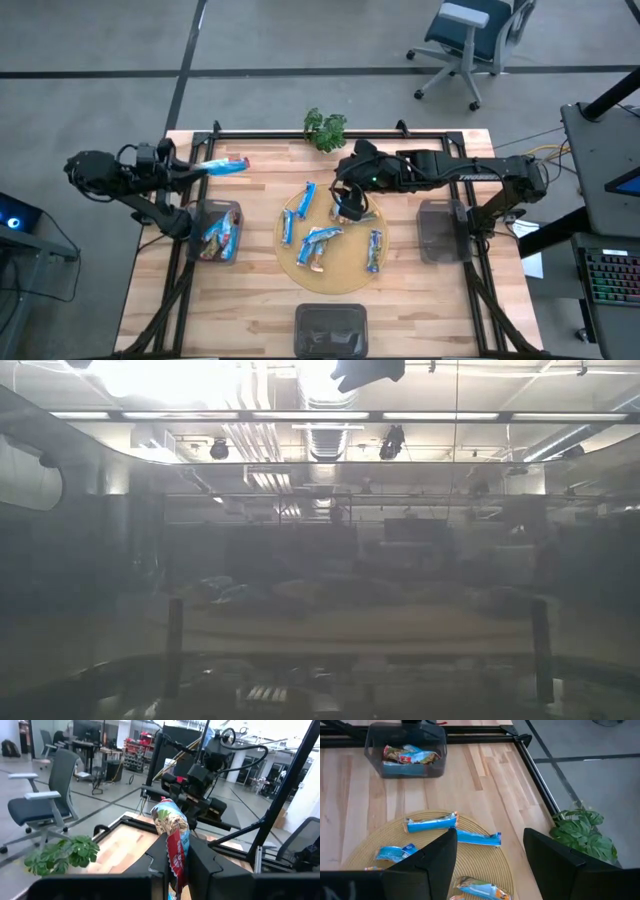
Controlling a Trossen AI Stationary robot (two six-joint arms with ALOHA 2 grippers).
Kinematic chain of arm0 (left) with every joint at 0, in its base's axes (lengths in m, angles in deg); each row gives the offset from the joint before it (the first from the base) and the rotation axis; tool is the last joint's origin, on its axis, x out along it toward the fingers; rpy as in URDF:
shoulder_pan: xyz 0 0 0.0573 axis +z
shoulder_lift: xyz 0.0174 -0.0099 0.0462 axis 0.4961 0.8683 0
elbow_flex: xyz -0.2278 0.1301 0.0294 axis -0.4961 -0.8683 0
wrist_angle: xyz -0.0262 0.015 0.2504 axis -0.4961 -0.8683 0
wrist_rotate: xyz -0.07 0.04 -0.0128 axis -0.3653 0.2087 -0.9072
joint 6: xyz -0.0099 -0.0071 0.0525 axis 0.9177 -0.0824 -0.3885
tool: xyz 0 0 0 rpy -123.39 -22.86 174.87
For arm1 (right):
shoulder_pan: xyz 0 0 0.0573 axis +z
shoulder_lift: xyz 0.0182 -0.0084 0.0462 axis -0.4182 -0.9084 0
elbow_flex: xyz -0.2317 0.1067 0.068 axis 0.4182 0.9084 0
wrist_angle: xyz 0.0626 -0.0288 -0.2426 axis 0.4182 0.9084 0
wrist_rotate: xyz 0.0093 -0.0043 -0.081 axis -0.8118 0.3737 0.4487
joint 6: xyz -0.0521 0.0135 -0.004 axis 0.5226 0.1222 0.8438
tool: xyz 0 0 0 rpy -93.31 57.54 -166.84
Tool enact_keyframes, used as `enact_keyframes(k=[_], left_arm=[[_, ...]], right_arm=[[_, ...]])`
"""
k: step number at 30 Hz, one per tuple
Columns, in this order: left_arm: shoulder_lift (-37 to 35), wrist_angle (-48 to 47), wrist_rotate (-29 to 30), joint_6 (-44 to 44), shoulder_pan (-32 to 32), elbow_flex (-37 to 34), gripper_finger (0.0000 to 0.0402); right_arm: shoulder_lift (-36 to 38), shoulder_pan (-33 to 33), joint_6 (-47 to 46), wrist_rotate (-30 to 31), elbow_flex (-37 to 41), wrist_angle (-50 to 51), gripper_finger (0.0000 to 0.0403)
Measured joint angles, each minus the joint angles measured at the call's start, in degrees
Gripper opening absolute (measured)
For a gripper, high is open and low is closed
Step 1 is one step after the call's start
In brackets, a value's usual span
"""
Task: Pick and place Granola Bars by type
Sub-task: Put the red granola bar into the top left bin
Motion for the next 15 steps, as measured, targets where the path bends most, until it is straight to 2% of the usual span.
enact_keyframes(k=[2,7,15], left_arm=[[0.0,-2.93,-1.97,4.77,0.0,0.0,0.0024],[0.44,-14.45,-11.22,18.74,-0.04,0.0,0.0024],[2.01,-29.33,-21.93,32.96,-0.04,0.0,0.0024]], right_arm=[[0.0,0.0,0.01,0.0,0.0,-0.15,0.0219],[0.0,0.0,0.0,0.0,0.0,-0.17,0.0219],[0.0,0.02,0.01,0.0,0.0,-0.18,0.0219]])
